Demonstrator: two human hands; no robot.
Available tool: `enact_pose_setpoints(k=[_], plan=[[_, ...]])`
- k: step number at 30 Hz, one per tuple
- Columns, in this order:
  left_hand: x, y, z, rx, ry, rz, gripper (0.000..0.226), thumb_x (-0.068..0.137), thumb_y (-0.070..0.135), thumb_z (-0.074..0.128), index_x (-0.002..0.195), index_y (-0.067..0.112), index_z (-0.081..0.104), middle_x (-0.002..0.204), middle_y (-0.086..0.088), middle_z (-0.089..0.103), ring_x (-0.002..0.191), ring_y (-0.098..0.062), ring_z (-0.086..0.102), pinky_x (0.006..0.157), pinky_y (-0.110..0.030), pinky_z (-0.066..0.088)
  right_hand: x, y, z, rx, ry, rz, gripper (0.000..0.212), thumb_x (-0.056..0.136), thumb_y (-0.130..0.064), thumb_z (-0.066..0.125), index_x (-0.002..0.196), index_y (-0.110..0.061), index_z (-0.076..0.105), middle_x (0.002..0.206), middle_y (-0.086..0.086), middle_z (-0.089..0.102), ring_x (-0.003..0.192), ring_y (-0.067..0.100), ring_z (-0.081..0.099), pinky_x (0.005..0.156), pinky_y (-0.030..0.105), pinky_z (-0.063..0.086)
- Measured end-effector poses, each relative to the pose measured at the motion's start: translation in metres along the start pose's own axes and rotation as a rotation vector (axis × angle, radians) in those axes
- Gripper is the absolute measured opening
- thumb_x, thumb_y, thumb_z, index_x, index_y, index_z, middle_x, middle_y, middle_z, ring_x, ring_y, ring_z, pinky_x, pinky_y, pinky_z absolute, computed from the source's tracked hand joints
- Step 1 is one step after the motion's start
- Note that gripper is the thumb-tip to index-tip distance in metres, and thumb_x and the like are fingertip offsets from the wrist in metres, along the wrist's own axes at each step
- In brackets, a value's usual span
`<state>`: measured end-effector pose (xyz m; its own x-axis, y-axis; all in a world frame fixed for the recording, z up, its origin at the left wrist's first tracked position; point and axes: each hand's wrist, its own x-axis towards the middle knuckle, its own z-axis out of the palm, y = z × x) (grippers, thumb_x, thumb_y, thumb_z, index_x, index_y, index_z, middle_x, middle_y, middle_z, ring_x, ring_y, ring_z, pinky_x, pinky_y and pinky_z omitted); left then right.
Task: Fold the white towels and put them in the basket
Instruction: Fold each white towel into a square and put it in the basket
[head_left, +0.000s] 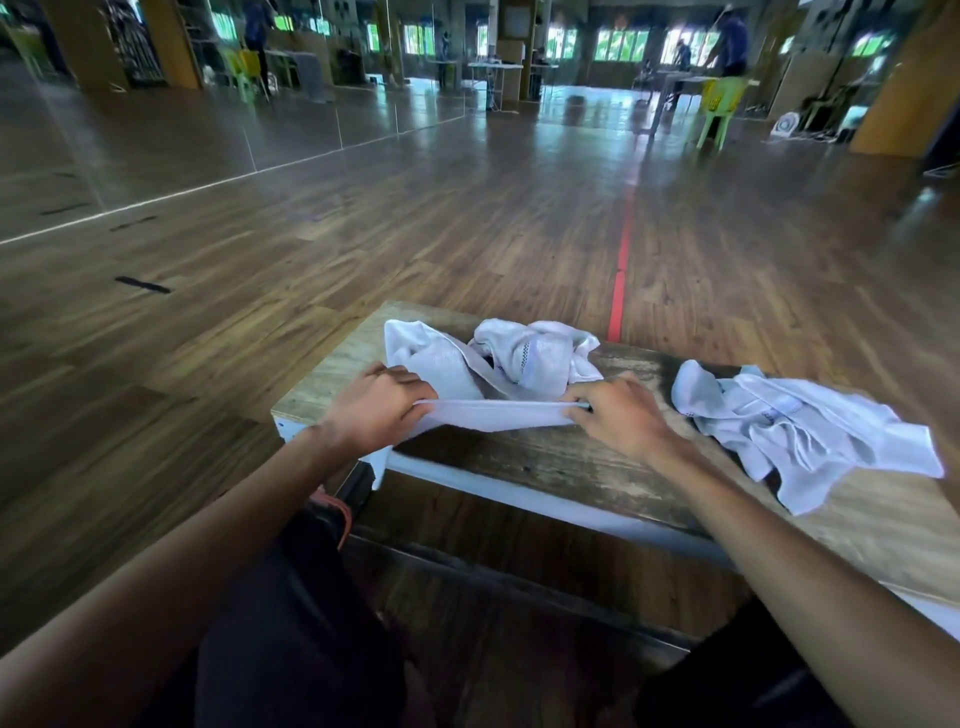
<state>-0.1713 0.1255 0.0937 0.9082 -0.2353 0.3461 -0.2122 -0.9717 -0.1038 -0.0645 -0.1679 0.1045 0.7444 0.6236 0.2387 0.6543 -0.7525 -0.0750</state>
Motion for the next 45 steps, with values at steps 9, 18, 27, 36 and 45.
enact_pose_setpoints(k=[9, 18, 27, 36, 45], plan=[[0.008, -0.017, -0.005, 0.017, -0.122, -0.218, 0.024, 0.096, 0.028, 0.044, 0.108, 0.027, 0.065, 0.103, 0.005, 0.068, 0.104, -0.019, 0.059, 0.091, -0.032, 0.03, 0.005, 0.054, -0.051, 0.059, -0.083, 0.052, 0.013, 0.092, -0.026, 0.058, 0.098, -0.027, 0.07, 0.095, -0.006, 0.072, 0.097, 0.018, 0.064, 0.093, 0.029, 0.033], [0.105, -0.046, -0.144, -0.058, 0.013, -0.234, 0.014, 0.091, 0.032, 0.058, 0.097, 0.026, 0.069, 0.099, 0.003, 0.071, 0.096, -0.022, 0.061, 0.07, -0.024, 0.037, 0.053, 0.088, -0.188, 0.222, -0.026, 0.079, 0.009, 0.086, -0.012, 0.068, 0.08, -0.019, 0.068, 0.084, 0.004, 0.073, 0.076, 0.012, 0.062, 0.065, 0.017, 0.042], [0.19, -0.049, -0.31, -0.021, 0.242, -0.247, 0.018, 0.091, 0.032, 0.062, 0.103, 0.022, 0.071, 0.1, 0.003, 0.071, 0.088, -0.018, 0.063, 0.084, -0.036, 0.053, 0.085, 0.085, -0.347, 0.152, 0.185, 0.078, 0.004, 0.089, -0.021, 0.065, 0.086, -0.019, 0.065, 0.078, -0.012, 0.064, 0.068, -0.004, 0.059, 0.061, 0.016, 0.041], [0.227, -0.051, -0.39, -0.148, 0.295, -0.187, 0.017, 0.082, 0.028, 0.073, 0.094, 0.016, 0.075, 0.088, 0.001, 0.071, 0.079, -0.012, 0.06, 0.069, -0.018, 0.043, 0.073, 0.082, -0.434, 0.211, 0.327, 0.122, 0.006, 0.087, -0.015, 0.068, 0.087, -0.013, 0.062, 0.074, 0.0, 0.068, 0.05, -0.004, 0.054, 0.048, 0.009, 0.037], [0.24, -0.039, -0.416, -0.484, 0.12, -0.093, 0.023, 0.071, 0.039, 0.07, 0.085, 0.021, 0.074, 0.09, 0.004, 0.072, 0.091, -0.016, 0.064, 0.081, -0.024, 0.047, 0.044, 0.092, -0.477, 0.295, 0.351, 0.155, 0.012, 0.082, -0.016, 0.072, 0.09, -0.009, 0.068, 0.089, 0.008, 0.072, 0.088, 0.023, 0.066, 0.082, 0.033, 0.047]])
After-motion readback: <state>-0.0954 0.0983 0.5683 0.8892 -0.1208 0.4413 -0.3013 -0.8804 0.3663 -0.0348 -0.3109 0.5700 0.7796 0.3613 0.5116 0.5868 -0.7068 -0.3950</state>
